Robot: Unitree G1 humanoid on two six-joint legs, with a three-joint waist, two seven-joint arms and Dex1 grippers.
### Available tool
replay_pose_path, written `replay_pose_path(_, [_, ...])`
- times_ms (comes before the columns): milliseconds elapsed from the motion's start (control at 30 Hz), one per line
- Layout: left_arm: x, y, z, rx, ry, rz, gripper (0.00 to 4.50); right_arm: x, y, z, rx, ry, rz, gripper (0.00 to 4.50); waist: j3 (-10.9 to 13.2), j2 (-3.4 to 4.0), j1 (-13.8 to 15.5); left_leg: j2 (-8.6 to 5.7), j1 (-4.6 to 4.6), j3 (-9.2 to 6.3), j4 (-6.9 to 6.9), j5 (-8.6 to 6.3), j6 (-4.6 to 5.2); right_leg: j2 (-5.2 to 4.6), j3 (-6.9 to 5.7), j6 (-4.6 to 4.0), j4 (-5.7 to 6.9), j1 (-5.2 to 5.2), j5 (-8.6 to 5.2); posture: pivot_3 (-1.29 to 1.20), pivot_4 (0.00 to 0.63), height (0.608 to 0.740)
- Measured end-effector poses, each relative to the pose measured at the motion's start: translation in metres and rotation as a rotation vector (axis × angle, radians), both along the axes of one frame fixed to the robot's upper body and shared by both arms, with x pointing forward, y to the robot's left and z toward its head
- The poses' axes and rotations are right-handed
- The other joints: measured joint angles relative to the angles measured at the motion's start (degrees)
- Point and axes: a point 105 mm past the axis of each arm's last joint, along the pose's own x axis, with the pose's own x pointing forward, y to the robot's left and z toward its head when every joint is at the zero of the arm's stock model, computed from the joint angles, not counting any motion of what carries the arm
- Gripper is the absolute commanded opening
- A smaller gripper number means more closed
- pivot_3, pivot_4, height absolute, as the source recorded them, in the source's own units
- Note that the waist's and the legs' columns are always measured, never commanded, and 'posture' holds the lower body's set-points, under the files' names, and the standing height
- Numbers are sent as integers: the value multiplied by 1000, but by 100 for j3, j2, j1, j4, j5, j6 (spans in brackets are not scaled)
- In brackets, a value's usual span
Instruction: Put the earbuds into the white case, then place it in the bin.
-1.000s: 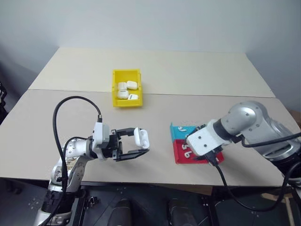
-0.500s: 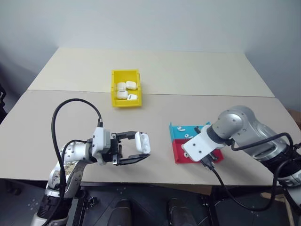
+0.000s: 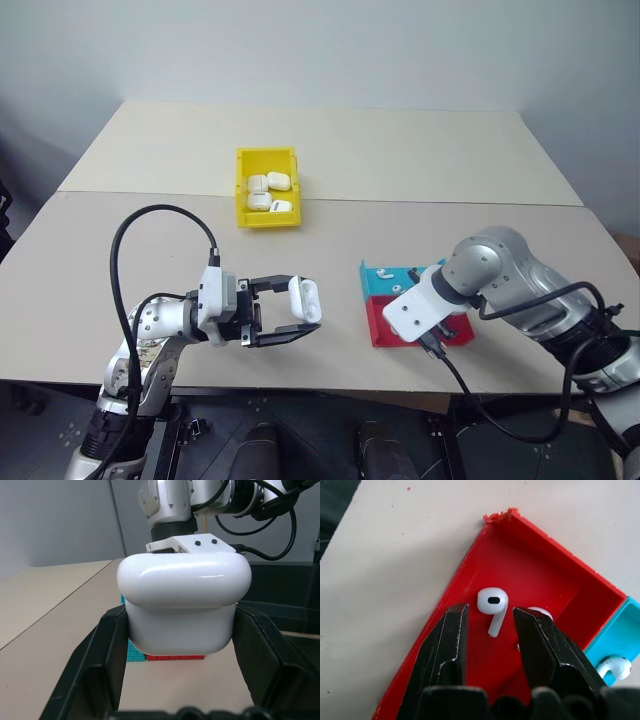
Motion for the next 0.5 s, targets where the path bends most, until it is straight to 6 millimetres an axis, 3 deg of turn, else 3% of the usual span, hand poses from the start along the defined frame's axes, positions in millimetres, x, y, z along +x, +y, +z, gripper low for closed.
replay_pose_path(500, [0,-2,-1,1,6,-3,2778,1,5,-8,-22,3,11,1817,0,0,2,0,0,0,0,0,0,0,0,0,0,0,0,0,150,740])
